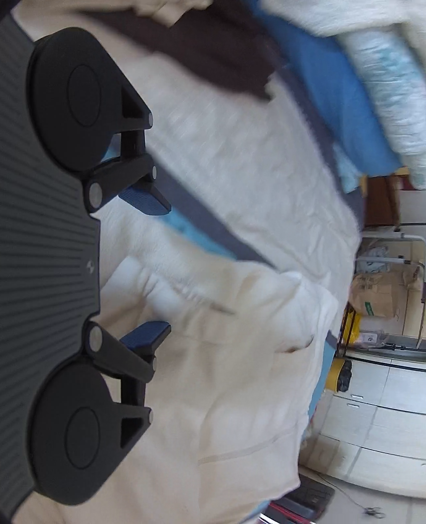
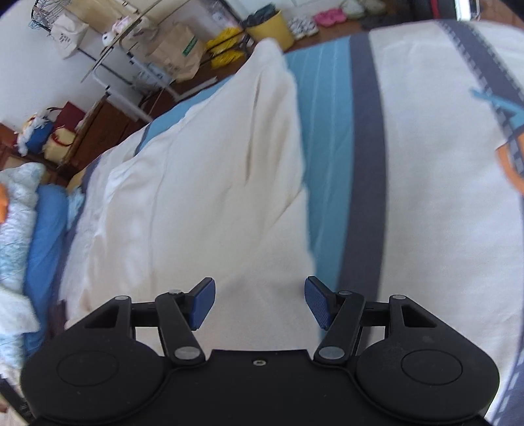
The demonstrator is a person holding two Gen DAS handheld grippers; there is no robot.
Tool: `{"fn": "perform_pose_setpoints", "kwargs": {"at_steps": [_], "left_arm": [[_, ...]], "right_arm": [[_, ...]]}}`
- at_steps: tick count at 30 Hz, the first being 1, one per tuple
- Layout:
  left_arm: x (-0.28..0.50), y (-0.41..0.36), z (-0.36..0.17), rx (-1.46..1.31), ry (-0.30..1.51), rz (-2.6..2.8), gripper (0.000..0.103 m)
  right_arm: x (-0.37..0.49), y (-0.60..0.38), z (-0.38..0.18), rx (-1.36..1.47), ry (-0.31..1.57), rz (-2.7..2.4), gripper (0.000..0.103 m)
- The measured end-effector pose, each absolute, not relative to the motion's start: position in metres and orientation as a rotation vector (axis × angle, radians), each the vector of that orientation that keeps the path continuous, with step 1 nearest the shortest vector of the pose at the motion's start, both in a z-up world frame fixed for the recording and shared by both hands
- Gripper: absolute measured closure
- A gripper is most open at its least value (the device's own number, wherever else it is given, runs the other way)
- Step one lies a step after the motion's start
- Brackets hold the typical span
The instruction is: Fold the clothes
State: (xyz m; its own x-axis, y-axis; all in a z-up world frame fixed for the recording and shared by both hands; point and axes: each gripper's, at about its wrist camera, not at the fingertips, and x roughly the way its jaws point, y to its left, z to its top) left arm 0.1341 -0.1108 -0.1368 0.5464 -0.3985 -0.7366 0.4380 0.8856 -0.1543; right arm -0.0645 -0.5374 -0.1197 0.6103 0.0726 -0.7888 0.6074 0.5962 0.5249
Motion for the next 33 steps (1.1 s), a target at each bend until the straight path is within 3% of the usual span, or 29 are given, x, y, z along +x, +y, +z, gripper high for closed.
{"fn": "perform_pose_setpoints", "kwargs": {"at_steps": [2,3,4,10,20,21,24,25,26,27,28,29,30,33], "left_arm": [[0.134,-0.115,-0.141,0.052,0.859,-0.503,0.032],[0.134,-0.118,-0.143,0.057,0.857,-0.507,0.032],[0.133,-0.120,-0.145,0.061,0.855,-0.510,0.032],[0.126,-0.116,-0.136,0.072,0.828,-0.523,0.032],[0.122,-0.114,-0.140,0.065,0.864,-0.543,0.032],[0.125,-0.112,-0.141,0.034,0.858,-0.545,0.030],[0.134,-0.112,-0.145,-0.050,0.843,-0.560,0.025],[0.137,-0.113,-0.147,-0.069,0.842,-0.572,0.025],[0.139,-0.116,-0.151,-0.073,0.841,-0.594,0.033],[0.137,-0.119,-0.154,-0.053,0.835,-0.609,0.065],[0.135,-0.123,-0.156,-0.029,0.827,-0.623,0.077],[0.129,-0.126,-0.154,0.008,0.792,-0.618,0.082],[0.122,-0.129,-0.148,0.057,0.743,-0.617,0.090],[0.108,-0.130,-0.133,0.128,0.676,-0.541,0.095]], "right_arm": [[-0.056,-0.528,-0.120,0.815,0.911,-0.360,0.037],[-0.051,-0.521,-0.120,0.743,0.928,-0.365,0.050],[-0.045,-0.515,-0.120,0.674,0.946,-0.365,0.089],[-0.056,-0.504,-0.093,0.492,0.914,-0.468,0.092],[-0.061,-0.524,-0.100,0.636,0.941,-0.588,0.088],[-0.063,-0.526,-0.100,0.660,0.938,-0.591,0.083],[-0.072,-0.537,-0.106,0.736,0.947,-0.606,0.044],[-0.076,-0.541,-0.109,0.768,0.947,-0.609,0.041],[-0.079,-0.546,-0.114,0.822,0.946,-0.590,0.041],[-0.080,-0.549,-0.121,0.885,0.946,-0.556,0.041],[-0.080,-0.552,-0.128,0.946,0.946,-0.520,0.046],[-0.080,-0.550,-0.132,0.967,0.950,-0.493,0.059],[-0.076,-0.548,-0.131,0.935,0.961,-0.480,0.092],[-0.065,-0.535,-0.117,0.786,0.965,-0.499,0.092]]}}
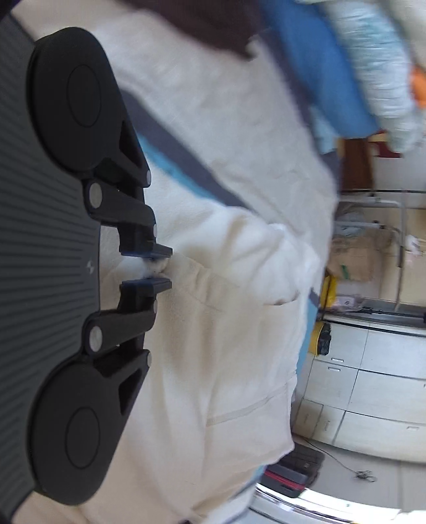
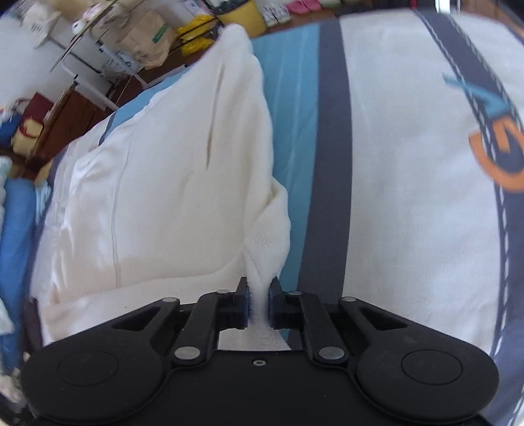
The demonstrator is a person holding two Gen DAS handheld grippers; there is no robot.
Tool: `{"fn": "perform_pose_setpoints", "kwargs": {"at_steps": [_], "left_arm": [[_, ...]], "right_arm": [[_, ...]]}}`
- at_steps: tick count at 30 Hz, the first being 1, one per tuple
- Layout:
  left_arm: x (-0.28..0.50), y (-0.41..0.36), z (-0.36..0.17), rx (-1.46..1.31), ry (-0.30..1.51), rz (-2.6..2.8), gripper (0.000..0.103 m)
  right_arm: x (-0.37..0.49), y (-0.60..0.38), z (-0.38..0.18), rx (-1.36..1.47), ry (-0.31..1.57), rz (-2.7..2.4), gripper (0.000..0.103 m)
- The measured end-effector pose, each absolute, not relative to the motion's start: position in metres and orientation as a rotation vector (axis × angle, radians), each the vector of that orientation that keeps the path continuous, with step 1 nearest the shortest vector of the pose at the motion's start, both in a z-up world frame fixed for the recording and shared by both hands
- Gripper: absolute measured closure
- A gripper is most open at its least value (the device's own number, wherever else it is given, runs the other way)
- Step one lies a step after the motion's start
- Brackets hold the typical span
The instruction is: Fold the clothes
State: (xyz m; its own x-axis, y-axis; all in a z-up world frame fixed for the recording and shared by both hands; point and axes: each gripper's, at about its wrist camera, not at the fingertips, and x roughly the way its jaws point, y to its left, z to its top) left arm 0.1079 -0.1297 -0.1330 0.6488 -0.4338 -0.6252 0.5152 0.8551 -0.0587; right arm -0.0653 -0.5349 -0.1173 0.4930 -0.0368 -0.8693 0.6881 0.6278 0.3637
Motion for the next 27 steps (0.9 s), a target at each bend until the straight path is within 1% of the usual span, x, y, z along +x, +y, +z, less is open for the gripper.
{"fn": "perform_pose_setpoints", "kwargs": {"at_steps": [1,2,4,6,7,8,10,11,12,13,15,18,21,22,27], "left_arm": [[0.103,-0.130,-0.128,0.151,0.654,-0.515,0.095],[0.103,-0.126,-0.125,0.147,0.657,-0.488,0.103],[0.108,-0.118,-0.128,0.186,0.685,-0.392,0.103],[0.117,-0.105,-0.138,0.192,0.752,-0.329,0.103],[0.123,-0.097,-0.142,0.147,0.803,-0.321,0.102],[0.128,-0.089,-0.145,0.104,0.842,-0.322,0.100],[0.131,-0.080,-0.144,0.072,0.862,-0.309,0.099],[0.131,-0.078,-0.141,0.071,0.868,-0.305,0.096],[0.131,-0.077,-0.140,0.073,0.874,-0.309,0.090],[0.131,-0.077,-0.138,0.071,0.880,-0.313,0.085],[0.130,-0.076,-0.135,0.040,0.886,-0.326,0.061],[0.127,-0.079,-0.132,0.010,0.873,-0.369,0.058],[0.126,-0.079,-0.127,-0.040,0.852,-0.408,0.051],[0.126,-0.078,-0.124,-0.063,0.847,-0.422,0.051],[0.121,-0.078,-0.108,-0.130,0.779,-0.484,0.044]], "right_arm": [[-0.062,-0.529,-0.111,0.723,0.967,-0.509,0.092],[-0.059,-0.524,-0.107,0.667,0.972,-0.518,0.092],[-0.054,-0.516,-0.103,0.584,0.994,-0.540,0.092],[-0.052,-0.516,-0.106,0.587,1.020,-0.567,0.092],[-0.052,-0.518,-0.106,0.603,1.018,-0.579,0.092],[-0.053,-0.518,-0.105,0.614,1.021,-0.591,0.090],[-0.052,-0.518,-0.099,0.590,1.021,-0.638,0.084],[-0.053,-0.517,-0.095,0.562,1.011,-0.668,0.080],[-0.054,-0.517,-0.090,0.526,0.996,-0.699,0.069],[-0.056,-0.517,-0.085,0.496,0.979,-0.719,0.062],[-0.059,-0.520,-0.075,0.465,0.940,-0.730,0.059],[-0.064,-0.525,-0.064,0.552,0.851,-0.668,0.056],[-0.065,-0.532,-0.060,0.701,0.749,-0.562,0.052],[-0.065,-0.533,-0.060,0.735,0.720,-0.534,0.052],[-0.056,-0.527,-0.054,0.726,0.638,-0.455,0.046]]}}
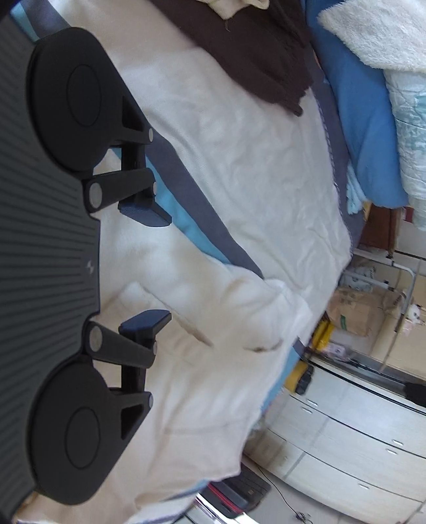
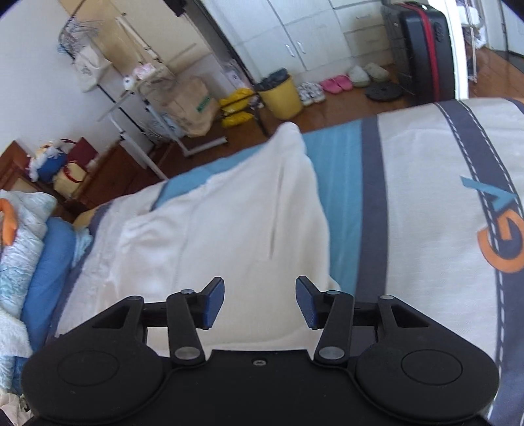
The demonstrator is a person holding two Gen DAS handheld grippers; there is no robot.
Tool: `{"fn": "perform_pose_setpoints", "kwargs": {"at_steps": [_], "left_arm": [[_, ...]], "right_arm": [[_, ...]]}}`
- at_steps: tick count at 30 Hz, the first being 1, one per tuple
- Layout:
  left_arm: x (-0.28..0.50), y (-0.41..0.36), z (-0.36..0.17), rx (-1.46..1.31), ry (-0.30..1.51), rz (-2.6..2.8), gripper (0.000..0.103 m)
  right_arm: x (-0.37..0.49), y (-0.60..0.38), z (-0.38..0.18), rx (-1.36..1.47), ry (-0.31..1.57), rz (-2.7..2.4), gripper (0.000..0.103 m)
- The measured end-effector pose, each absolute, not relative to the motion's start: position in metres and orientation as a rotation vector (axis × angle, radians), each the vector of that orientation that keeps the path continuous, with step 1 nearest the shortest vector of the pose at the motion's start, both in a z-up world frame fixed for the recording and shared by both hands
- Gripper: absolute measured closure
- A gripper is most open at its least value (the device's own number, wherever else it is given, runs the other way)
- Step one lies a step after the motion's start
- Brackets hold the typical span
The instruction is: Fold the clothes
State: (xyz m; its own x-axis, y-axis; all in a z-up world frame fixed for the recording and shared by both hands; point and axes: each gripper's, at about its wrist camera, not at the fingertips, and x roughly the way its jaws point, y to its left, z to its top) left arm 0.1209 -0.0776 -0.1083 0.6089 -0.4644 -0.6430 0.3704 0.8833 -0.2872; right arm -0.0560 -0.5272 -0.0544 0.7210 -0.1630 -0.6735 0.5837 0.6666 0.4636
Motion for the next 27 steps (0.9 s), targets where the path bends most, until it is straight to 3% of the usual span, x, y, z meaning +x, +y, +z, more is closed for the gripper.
{"fn": "perform_pose_setpoints", "kwargs": {"at_steps": [3,9,15,20,27], "left_arm": [[0.120,-0.083,-0.100,-0.111,0.758,-0.517,0.037],[0.149,-0.103,-0.086,-0.045,0.825,-0.639,0.036],[0.209,-0.112,-0.080,0.040,0.860,-0.597,0.036],[0.267,-0.117,-0.087,-0.023,0.936,-0.584,0.036],[0.333,-0.154,-0.108,0.011,0.975,-0.601,0.033]], "right_arm": [[-0.051,-0.523,-0.049,0.691,0.594,-0.417,0.042],[-0.046,-0.534,-0.044,0.649,0.508,-0.405,0.038],[-0.030,-0.545,-0.082,0.733,0.602,-0.385,0.038],[0.007,-0.544,-0.061,0.611,0.607,-0.317,0.036],[0.047,-0.601,-0.066,0.656,0.630,-0.306,0.035]]}}
